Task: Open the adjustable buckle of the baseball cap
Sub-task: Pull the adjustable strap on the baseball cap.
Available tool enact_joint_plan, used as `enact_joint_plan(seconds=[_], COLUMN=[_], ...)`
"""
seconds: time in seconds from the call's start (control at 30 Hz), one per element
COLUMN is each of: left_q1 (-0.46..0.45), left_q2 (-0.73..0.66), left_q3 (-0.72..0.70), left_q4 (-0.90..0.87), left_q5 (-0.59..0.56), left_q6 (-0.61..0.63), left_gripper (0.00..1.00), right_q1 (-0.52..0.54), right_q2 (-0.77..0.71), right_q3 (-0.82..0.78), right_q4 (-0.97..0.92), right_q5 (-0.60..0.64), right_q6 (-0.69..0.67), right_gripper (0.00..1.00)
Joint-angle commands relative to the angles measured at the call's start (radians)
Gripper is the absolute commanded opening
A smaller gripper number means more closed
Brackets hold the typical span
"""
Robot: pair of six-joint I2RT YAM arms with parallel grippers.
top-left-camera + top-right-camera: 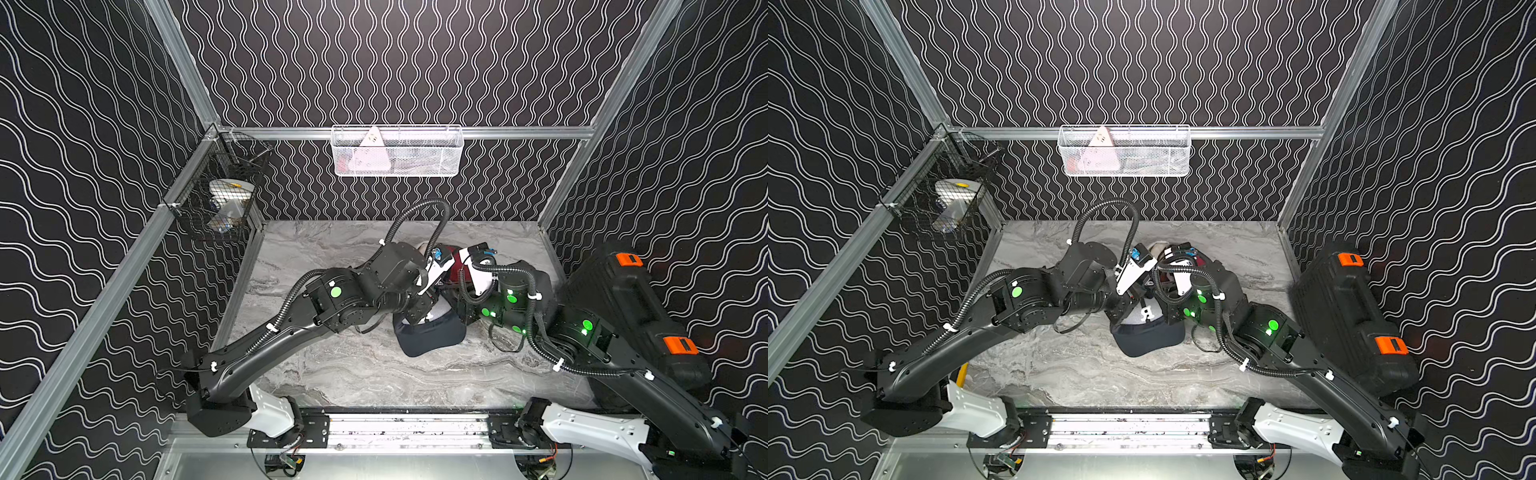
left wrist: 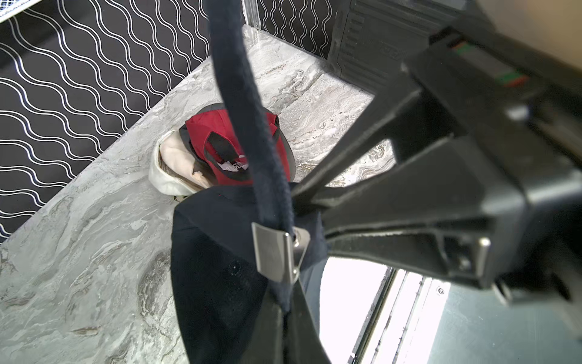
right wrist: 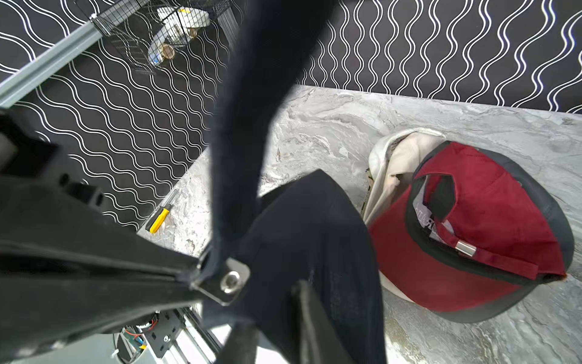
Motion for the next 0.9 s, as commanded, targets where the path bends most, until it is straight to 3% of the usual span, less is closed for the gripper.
enact_joint_plan(seconds=[0.0,0.4,0.87], left_q1=[0.0,0.0,0.0], left_q2=[0.004,0.03,0.073], left_q3=[0.015,0.051,0.13], left_q4=[0.004,-0.046,-0.111], left_q5=[0.008,0.014,0.019], left_q6=[-0.016,-0.017,-0.011], left_gripper=[0.0,0.0,0.0], right_q1=[0.0,0.018,0.142], right_q2=[-0.002,0.046,0.089], right_q3=[0.003,0.064,0.129], right_q4=[-0.007,-0.03,-0.11], right_q5=[-0.021,-0.026,0.106], right_q6=[-0.011,-0.067,-0.147], right_gripper=[0.34,0.41,0.41])
